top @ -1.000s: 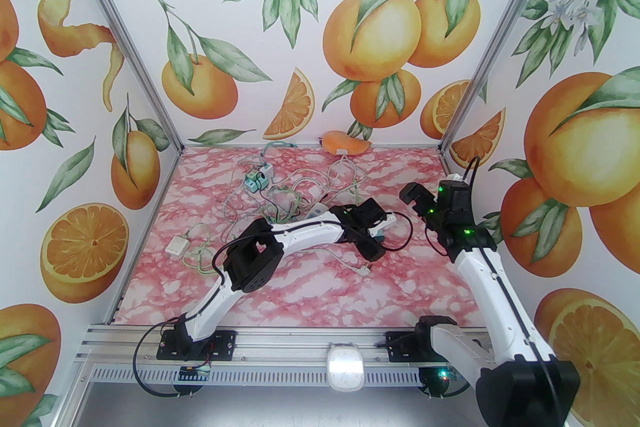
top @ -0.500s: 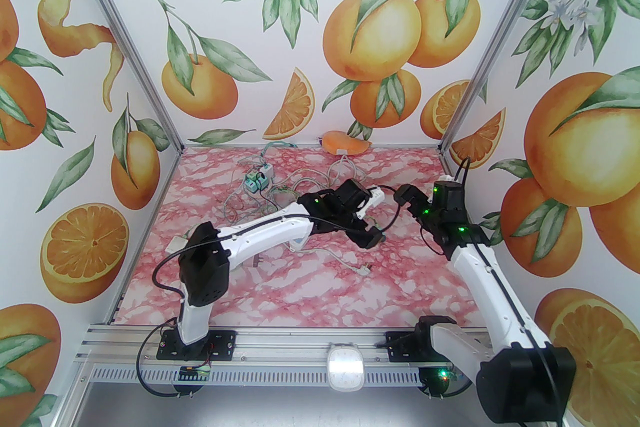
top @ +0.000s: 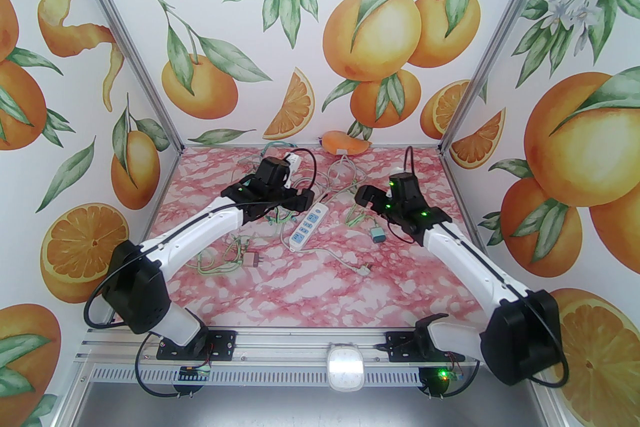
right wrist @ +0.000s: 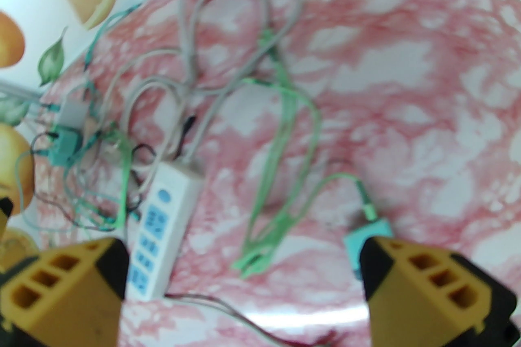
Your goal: Pull the plug off the socket
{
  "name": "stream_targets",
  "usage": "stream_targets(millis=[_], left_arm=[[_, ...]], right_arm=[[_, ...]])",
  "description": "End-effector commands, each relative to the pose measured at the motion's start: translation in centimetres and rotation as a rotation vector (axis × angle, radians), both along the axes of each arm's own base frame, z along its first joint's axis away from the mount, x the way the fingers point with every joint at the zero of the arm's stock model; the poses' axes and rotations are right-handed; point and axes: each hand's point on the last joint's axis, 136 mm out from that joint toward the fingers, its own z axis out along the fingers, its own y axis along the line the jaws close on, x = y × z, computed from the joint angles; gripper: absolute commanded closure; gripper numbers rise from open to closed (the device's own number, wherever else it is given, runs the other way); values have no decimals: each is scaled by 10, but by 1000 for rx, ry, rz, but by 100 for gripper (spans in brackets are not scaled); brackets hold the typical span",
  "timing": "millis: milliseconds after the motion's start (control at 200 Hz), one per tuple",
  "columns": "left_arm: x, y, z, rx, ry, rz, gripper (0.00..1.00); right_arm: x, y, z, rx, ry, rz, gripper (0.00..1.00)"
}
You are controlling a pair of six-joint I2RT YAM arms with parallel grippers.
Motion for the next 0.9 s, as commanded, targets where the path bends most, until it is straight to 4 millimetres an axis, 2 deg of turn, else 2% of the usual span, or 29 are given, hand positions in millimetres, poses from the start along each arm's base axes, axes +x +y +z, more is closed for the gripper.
stream_targets(millis=[0, 195, 295, 400, 575, 721, 791, 896], left_arm=[[7, 33, 7, -44, -11, 87, 0], [14, 97, 6, -68, -3, 220, 4], [15, 128, 3, -74, 4, 278, 6], [19, 170, 1, -91, 5, 366, 10], [30, 222, -15, -110, 33, 445, 12], [42, 251, -37, -126, 59, 477, 17], [49, 253, -47, -136, 73, 447, 24], [58, 249, -64, -125, 86, 407, 25]], right_arm=[[12, 26, 18, -1, -62, 74, 0], [15, 59, 14, -3, -50, 151, 0], [16, 71, 13, -3, -46, 178, 0], [17, 82, 12, 0, -42, 202, 0], [19, 98, 9, 10, -27, 242, 0], [21, 110, 10, 15, -24, 273, 0], [23, 114, 12, 23, -27, 284, 0], [26, 117, 14, 29, -30, 292, 0]])
